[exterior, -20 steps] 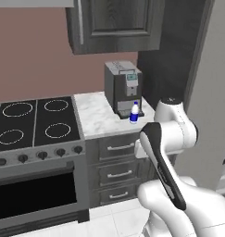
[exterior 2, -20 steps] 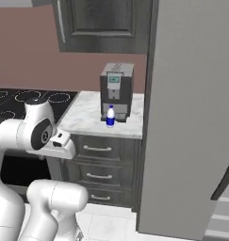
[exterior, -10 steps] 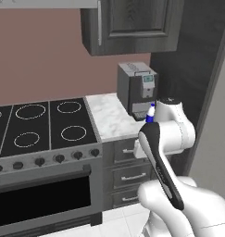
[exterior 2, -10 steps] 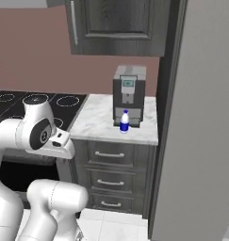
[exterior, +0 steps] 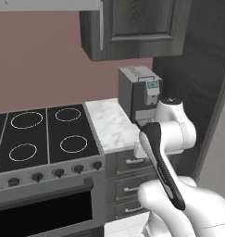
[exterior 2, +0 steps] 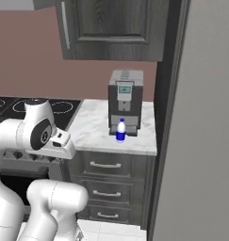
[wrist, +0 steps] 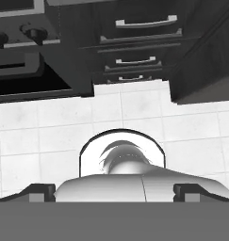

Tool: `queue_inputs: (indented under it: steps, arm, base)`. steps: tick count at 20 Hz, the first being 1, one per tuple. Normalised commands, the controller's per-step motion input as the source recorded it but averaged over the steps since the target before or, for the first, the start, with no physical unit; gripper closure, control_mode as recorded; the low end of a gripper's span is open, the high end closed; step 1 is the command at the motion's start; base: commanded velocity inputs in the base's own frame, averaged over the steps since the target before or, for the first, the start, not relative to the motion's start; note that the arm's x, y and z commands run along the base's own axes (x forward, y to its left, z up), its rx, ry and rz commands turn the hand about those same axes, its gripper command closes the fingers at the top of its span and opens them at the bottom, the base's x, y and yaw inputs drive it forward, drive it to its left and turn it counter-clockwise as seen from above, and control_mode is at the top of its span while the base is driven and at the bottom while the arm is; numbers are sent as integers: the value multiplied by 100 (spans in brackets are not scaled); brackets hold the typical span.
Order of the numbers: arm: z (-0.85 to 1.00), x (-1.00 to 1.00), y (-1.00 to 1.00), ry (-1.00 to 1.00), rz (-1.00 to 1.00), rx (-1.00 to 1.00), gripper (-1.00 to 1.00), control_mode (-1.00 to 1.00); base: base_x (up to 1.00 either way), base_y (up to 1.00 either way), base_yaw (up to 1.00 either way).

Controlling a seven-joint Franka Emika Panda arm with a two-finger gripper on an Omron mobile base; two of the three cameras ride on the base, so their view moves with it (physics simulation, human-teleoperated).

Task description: Take the bottled waters from the counter and place them in the freezer to freeze. Close the freezer door after placing the bottles.

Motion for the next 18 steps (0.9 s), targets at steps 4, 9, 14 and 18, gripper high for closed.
queue_inputs:
  steps: [4, 9, 14, 18]
  arm:
    - [0, 0, 0, 0, 0, 0, -100, 100]
    - [0, 0, 0, 0, 0, 0, -100, 100]
    - [0, 0, 0, 0, 0, 0, -100, 100]
    - [0, 0, 0, 0, 0, 0, -100, 100]
  base:
    - [36, 33, -13]
    - [34, 35, -14]
    - [42, 32, -11]
    - [52, 26, -9]
